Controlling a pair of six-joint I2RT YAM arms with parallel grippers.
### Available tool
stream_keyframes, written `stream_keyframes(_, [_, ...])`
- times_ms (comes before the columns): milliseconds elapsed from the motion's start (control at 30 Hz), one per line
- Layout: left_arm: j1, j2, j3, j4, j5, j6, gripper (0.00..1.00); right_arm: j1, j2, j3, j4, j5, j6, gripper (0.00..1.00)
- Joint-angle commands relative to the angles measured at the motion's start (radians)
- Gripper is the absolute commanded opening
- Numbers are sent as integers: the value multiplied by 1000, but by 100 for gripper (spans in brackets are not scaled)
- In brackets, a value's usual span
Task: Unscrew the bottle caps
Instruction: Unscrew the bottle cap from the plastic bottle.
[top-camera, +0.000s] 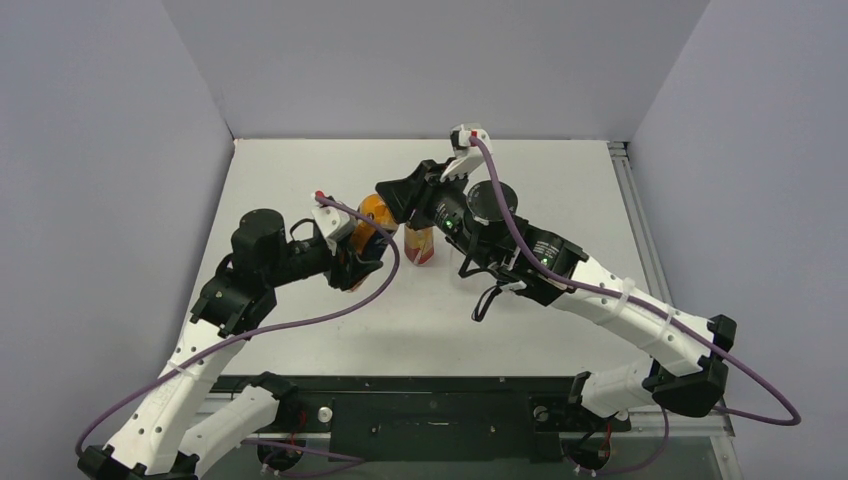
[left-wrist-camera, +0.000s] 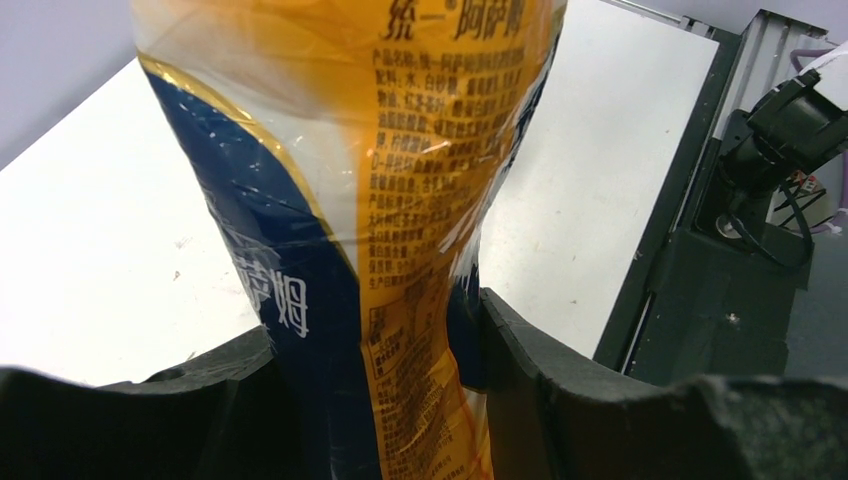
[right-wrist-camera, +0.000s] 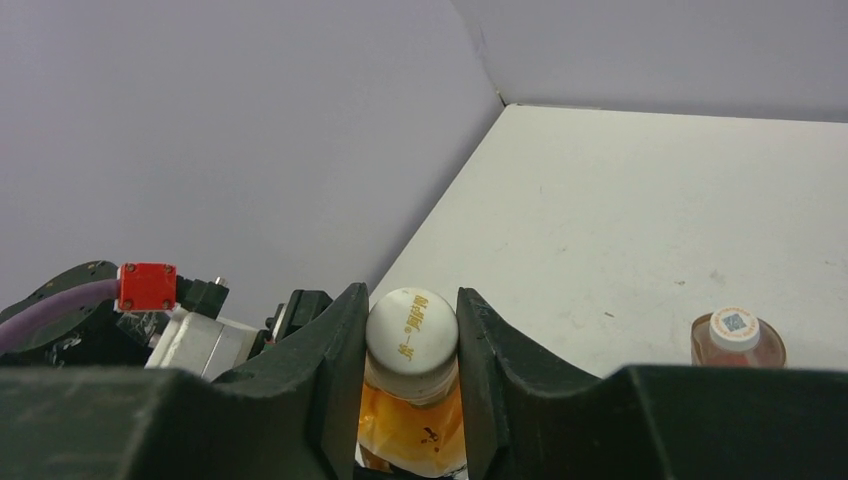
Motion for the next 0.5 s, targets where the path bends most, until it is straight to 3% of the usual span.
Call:
stream_keyframes(0, [-5, -6, 57, 44, 106, -60, 10, -25, -69, -38, 89, -150, -30, 0])
stream_keyframes(100, [-5, -13, 57, 69, 286, -164, 6, -31, -113, -75, 159, -320, -58, 0])
stream_keyframes(200, [-4, -27, 15, 226, 506, -319, 0, -31, -171, -136, 245, -508, -54, 0])
stream_keyframes(300, [-5, -37, -35, 402, 594, -539, 0, -26, -208, -185, 362, -603, -32, 0])
stream_keyframes(467, [-5, -34, -4, 395, 651, -556, 0, -23, -226, -176, 343, -728, -67, 0])
